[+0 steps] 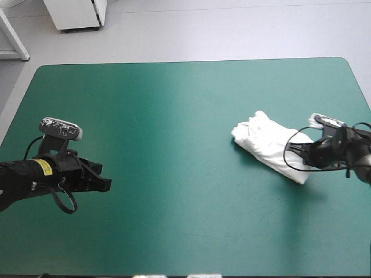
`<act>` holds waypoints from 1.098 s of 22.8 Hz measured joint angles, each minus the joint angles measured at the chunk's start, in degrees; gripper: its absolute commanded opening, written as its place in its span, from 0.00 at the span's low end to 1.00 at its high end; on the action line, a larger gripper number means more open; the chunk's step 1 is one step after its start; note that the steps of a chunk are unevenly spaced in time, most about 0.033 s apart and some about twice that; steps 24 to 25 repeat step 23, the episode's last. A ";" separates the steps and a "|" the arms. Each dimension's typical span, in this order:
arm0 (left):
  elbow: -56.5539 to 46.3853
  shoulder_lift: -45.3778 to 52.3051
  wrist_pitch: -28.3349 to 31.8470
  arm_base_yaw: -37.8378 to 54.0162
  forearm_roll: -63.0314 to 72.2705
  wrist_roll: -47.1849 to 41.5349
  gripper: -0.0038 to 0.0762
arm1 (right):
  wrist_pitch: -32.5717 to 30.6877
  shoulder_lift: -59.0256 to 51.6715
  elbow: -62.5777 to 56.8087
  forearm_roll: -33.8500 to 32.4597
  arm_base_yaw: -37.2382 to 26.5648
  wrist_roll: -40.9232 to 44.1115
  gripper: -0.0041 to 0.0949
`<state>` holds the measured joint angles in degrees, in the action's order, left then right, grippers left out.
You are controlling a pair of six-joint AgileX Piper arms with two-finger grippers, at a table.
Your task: Fold the cloth
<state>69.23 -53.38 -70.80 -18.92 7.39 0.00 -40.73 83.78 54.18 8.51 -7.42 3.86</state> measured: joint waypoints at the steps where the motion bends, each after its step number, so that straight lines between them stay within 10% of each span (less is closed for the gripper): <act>1: 0.00 0.00 0.17 0.00 0.00 0.00 0.04 | -0.55 -1.75 -0.99 -0.66 -1.96 -0.65 0.02; 14: 0.00 0.00 2.28 0.00 0.24 0.00 0.04 | -3.11 -14.84 -11.69 -4.45 -19.53 -3.86 0.05; 19: 0.00 0.00 2.34 0.00 0.31 2.51 0.04 | -3.77 -14.84 -11.69 -7.07 -19.67 -3.86 0.71; 25: 0.00 0.00 2.40 0.00 0.37 3.11 0.04 | -9.82 -16.77 -6.59 -8.51 -19.77 -2.29 0.65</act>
